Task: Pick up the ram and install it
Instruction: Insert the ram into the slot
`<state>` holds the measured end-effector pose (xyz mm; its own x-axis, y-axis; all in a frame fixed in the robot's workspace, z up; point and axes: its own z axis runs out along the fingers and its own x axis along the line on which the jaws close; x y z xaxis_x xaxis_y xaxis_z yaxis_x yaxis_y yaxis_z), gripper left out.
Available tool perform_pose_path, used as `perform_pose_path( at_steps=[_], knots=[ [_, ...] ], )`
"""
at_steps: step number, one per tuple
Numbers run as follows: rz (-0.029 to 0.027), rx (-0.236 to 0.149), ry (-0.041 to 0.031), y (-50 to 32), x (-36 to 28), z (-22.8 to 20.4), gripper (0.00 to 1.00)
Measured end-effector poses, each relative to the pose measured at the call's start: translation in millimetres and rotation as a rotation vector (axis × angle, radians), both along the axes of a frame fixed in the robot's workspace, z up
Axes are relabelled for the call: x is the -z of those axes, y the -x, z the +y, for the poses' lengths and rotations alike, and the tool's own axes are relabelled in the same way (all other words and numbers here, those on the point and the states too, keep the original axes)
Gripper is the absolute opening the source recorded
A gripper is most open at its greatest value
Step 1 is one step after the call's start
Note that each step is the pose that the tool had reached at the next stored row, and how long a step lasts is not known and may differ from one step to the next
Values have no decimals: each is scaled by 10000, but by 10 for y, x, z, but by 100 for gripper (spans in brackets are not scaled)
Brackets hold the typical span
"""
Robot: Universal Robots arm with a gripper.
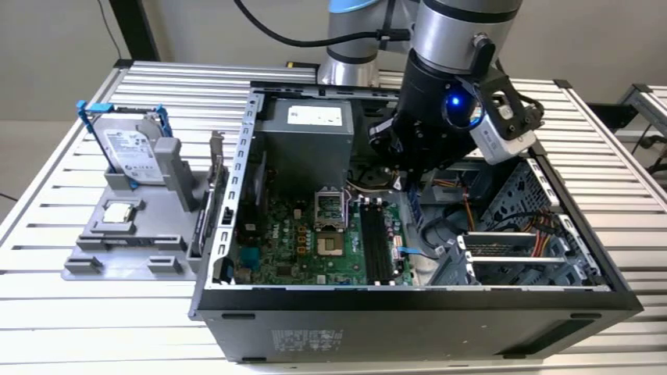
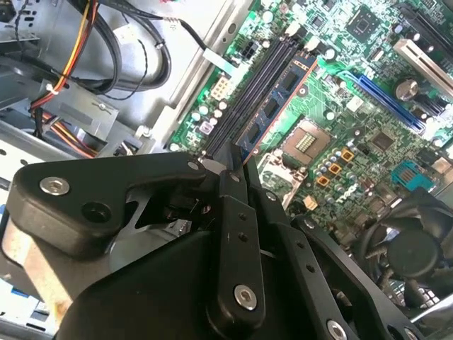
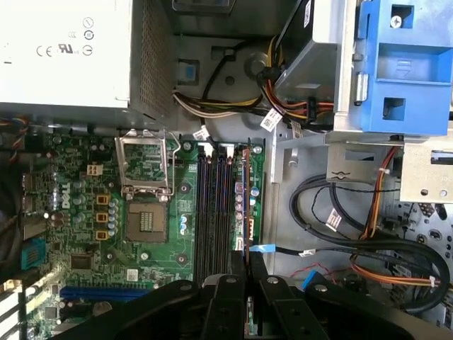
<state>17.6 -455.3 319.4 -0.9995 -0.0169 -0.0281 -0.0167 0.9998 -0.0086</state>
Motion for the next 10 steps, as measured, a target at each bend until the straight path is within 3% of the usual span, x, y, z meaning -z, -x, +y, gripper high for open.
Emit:
perform_pose_path(
  at_steps=[3,10],
  knots=[
    [-1,45,-5,0,10,0,0],
    [8,615,-2,12,87,3,0]
  ],
)
